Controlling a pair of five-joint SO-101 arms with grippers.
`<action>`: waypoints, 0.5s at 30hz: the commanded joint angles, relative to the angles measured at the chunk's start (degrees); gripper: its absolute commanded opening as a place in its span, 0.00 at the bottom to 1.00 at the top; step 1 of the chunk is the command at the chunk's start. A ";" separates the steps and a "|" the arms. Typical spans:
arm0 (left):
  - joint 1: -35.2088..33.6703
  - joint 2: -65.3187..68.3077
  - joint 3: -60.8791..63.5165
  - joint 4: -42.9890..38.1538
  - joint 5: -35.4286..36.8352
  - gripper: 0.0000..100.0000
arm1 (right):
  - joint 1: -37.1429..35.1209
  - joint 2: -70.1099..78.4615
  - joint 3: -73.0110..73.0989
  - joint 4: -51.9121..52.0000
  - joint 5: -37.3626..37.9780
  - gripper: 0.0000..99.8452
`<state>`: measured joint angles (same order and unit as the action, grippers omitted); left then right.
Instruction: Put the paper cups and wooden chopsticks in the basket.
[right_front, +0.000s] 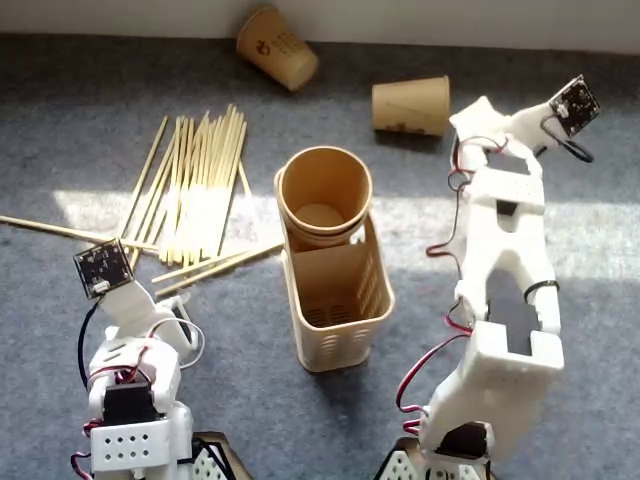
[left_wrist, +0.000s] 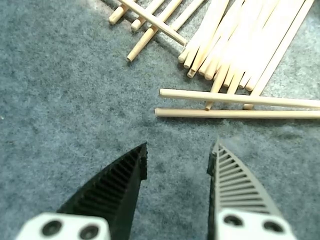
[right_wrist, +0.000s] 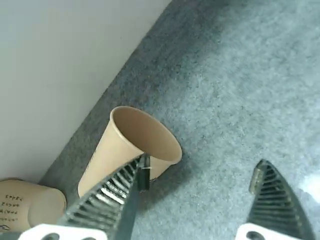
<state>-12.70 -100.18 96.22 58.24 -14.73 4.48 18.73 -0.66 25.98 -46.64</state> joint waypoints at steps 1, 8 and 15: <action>0.57 -0.13 1.01 -0.88 0.09 0.21 | 0.57 -1.10 -3.74 2.07 -0.97 0.24; 0.66 -0.13 1.01 -0.97 0.09 0.21 | -0.57 -0.92 -6.11 2.07 -0.88 0.21; 0.66 -0.13 1.01 -0.97 0.09 0.21 | -3.82 -0.84 -6.81 2.07 3.87 0.21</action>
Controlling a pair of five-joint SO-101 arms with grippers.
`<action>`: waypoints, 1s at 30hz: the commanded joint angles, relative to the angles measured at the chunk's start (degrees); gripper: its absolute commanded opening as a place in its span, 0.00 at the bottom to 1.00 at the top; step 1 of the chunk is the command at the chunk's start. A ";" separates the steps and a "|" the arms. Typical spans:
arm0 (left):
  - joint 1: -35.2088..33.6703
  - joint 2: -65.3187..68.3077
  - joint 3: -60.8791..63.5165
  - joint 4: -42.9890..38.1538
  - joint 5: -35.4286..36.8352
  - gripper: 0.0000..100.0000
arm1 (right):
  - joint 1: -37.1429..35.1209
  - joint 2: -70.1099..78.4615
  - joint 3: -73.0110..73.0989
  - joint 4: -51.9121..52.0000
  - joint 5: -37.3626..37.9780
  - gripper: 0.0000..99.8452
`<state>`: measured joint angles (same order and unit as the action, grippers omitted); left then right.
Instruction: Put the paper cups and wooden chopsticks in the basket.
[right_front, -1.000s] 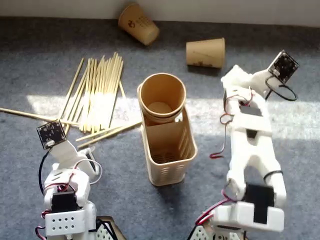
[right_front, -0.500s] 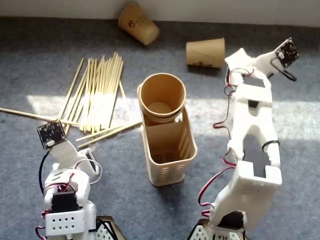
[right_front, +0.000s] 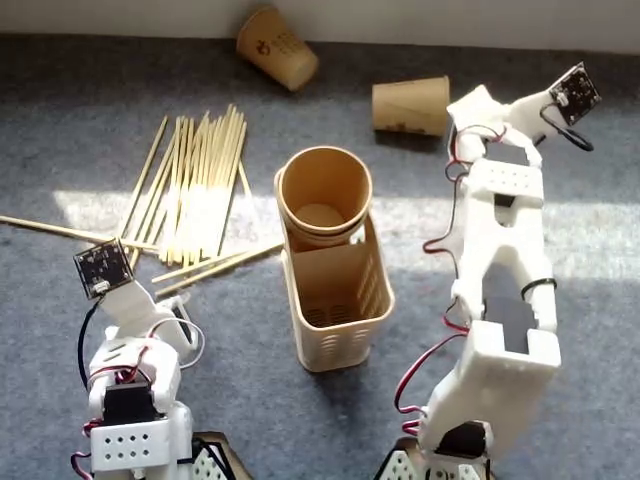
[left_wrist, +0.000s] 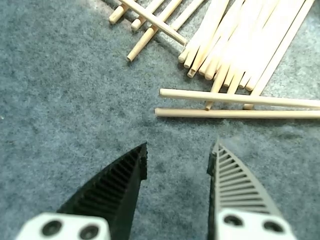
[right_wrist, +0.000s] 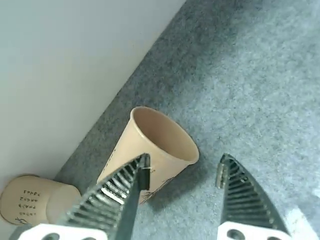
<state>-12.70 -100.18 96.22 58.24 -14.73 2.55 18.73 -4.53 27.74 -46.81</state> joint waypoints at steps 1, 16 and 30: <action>0.66 -0.13 1.01 -0.97 0.09 0.21 | -2.68 -0.66 -2.95 0.31 6.42 0.21; 0.66 -0.13 1.01 -0.88 0.09 0.21 | -4.62 7.96 -5.14 -3.21 32.00 0.21; 0.66 -0.22 1.01 -0.88 0.09 0.21 | -5.49 8.84 -6.46 -3.38 32.44 0.21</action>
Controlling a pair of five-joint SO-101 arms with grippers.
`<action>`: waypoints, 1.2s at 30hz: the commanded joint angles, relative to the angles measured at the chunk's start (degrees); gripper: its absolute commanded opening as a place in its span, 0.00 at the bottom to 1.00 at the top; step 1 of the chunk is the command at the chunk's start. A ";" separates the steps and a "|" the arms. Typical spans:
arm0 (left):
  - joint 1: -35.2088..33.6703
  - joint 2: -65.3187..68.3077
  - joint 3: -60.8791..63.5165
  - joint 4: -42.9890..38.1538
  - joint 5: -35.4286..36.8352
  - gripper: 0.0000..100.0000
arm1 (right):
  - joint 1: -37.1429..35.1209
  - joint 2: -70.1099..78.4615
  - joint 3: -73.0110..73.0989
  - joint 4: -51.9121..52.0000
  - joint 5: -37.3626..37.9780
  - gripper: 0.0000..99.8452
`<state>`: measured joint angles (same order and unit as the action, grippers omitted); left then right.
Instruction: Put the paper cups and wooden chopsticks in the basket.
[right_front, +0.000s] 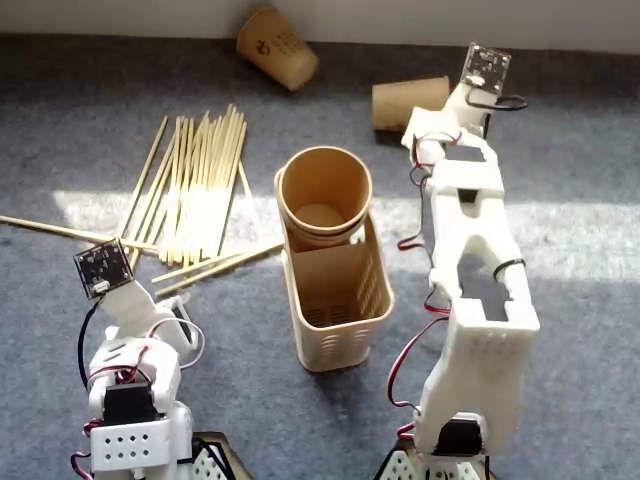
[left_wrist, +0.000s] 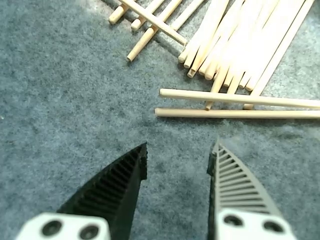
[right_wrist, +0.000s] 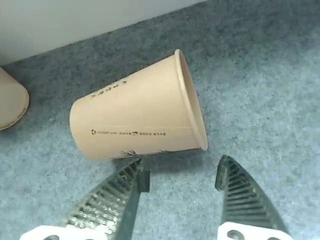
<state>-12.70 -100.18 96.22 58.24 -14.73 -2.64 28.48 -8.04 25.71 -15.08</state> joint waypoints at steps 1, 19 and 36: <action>0.66 -0.22 1.01 -0.79 0.09 0.21 | -0.31 -0.84 -2.95 -1.54 0.70 0.21; 0.66 -0.22 1.01 -0.70 0.09 0.21 | -0.31 12.00 -2.95 -26.95 0.53 0.21; 1.80 -0.48 1.01 -0.79 0.09 0.21 | -0.75 15.43 -2.59 -28.97 0.53 0.05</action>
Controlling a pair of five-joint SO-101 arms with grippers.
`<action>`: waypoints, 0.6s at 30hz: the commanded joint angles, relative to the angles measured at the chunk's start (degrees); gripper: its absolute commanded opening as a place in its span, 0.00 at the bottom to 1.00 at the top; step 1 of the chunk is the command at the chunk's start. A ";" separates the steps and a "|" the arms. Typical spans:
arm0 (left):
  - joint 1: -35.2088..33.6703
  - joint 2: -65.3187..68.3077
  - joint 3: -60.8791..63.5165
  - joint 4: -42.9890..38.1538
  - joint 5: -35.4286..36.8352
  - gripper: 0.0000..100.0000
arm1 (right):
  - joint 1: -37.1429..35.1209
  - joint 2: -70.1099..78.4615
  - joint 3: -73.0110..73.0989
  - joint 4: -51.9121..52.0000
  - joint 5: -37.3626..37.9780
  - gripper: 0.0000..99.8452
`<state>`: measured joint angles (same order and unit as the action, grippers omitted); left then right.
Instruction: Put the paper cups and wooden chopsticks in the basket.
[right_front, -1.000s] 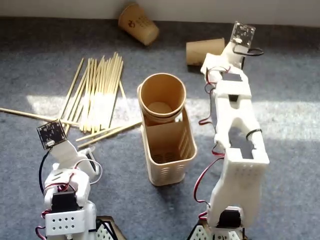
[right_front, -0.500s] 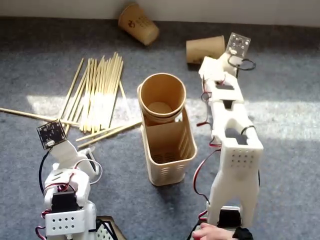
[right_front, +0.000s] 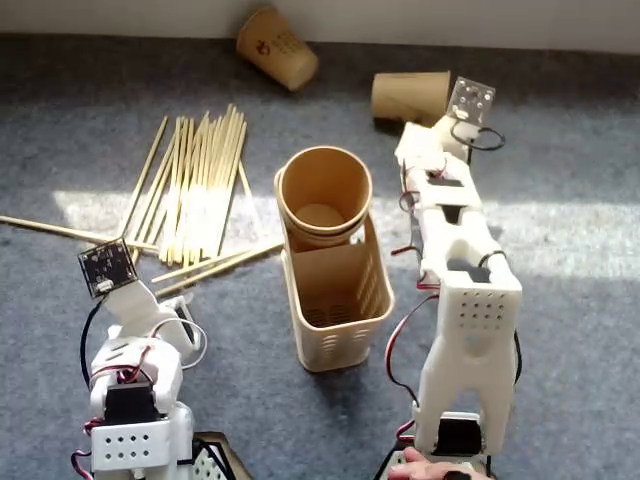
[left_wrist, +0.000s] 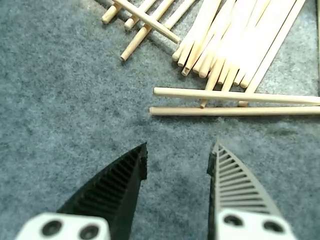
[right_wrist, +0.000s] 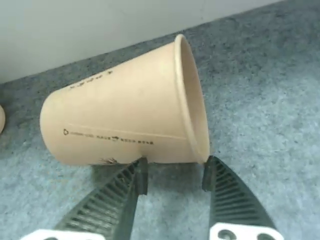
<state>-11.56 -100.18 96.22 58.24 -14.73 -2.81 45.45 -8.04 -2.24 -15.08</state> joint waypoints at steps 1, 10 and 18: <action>0.66 -0.48 1.01 -0.79 0.09 0.21 | -0.57 -1.54 -2.59 -1.01 0.53 0.00; 0.66 -0.48 1.01 -0.88 0.09 0.21 | 0.48 -2.59 -2.86 4.00 0.53 0.00; 0.84 -0.48 1.01 -0.88 0.09 0.21 | 6.81 -17.63 -2.42 28.88 0.35 0.00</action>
<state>-11.56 -100.18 96.22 58.24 -14.73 0.70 37.98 -8.04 16.92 -15.08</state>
